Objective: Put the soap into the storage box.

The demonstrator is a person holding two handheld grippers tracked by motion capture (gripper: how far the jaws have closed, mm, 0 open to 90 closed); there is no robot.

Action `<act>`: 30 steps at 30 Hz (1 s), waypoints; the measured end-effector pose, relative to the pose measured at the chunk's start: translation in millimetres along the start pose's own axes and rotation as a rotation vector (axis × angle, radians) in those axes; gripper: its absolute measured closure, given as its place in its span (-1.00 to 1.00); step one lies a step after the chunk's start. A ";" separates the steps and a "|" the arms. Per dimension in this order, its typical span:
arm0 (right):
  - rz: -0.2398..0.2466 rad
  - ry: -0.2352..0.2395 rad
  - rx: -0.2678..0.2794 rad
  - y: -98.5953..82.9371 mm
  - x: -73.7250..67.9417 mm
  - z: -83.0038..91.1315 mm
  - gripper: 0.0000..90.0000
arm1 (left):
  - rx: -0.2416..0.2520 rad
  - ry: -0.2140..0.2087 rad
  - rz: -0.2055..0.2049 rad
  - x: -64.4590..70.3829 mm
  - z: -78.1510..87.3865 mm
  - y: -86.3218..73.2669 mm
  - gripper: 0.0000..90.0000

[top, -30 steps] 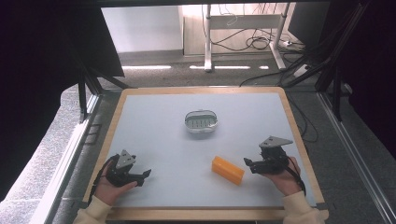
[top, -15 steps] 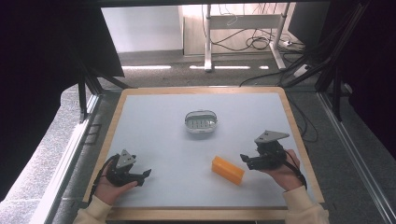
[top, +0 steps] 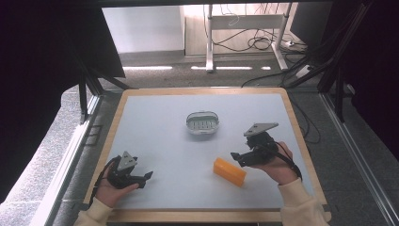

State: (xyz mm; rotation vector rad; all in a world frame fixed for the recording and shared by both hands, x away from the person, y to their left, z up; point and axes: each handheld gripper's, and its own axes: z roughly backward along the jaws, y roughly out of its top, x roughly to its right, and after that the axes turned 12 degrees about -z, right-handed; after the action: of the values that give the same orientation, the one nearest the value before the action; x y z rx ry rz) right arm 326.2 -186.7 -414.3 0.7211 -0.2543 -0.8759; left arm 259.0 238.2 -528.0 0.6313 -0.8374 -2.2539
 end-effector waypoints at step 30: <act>0.093 0.053 -0.121 2.2 -29.7 -25.7 -0.56 | 0.001 0.004 0.000 -1.5 1.6 -0.7 -0.60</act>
State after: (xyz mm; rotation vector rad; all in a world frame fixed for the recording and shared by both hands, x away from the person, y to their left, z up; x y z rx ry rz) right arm 321.2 -150.6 -429.4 0.6144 -0.1851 -0.7761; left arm 258.7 240.3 -527.1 0.6352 -0.8363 -2.2517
